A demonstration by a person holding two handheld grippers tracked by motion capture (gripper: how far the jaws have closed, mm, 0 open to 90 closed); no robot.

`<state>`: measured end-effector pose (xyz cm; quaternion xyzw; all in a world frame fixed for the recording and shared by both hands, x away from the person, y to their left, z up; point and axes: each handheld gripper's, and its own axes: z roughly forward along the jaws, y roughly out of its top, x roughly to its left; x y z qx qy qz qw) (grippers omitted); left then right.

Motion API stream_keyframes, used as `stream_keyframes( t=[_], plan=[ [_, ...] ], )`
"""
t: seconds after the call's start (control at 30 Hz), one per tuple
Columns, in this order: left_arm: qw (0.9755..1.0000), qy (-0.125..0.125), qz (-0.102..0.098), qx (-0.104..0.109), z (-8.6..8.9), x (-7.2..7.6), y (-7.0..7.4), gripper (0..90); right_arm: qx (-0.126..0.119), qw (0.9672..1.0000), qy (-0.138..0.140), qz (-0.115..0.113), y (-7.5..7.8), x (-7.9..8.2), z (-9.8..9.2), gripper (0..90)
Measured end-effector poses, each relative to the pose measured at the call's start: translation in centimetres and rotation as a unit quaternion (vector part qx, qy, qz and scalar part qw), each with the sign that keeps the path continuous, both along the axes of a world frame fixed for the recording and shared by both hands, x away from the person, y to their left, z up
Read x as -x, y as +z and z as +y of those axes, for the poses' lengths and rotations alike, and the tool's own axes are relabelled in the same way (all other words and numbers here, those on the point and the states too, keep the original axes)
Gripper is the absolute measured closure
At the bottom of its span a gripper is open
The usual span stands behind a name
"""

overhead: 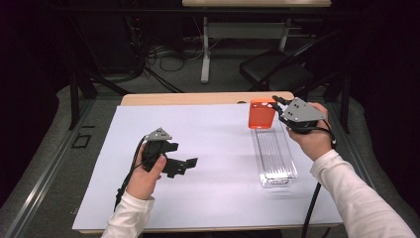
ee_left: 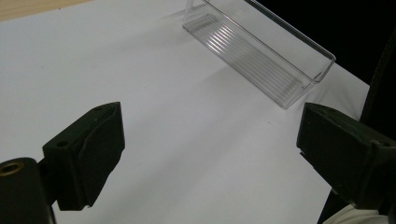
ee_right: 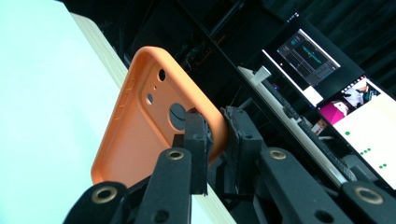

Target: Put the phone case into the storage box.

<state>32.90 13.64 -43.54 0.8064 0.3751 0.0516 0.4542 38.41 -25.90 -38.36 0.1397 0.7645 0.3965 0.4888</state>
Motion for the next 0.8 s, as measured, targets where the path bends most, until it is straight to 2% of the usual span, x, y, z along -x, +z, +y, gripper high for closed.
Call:
stream_keyframes(
  t=[0.23, 0.4, 0.8],
  plan=[
    [1.0000, -0.001, -0.005, 0.003, 0.0, 0.1, 0.1, 8.0, 0.015, 0.9998, -0.011, -0.003, 0.0, -1.0, -0.5, 80.1],
    [1.0000, -0.005, -0.001, 0.001, 0.0, 0.1, 0.1, 8.0, 0.024, 0.9995, -0.021, -0.003, -0.4, -1.8, -0.7, 80.1],
    [1.0000, -0.002, -0.004, 0.001, 0.2, 0.1, 0.1, 8.1, 0.029, 0.9986, -0.044, 0.001, -1.3, -3.3, -1.2, 80.0]
  ],
)
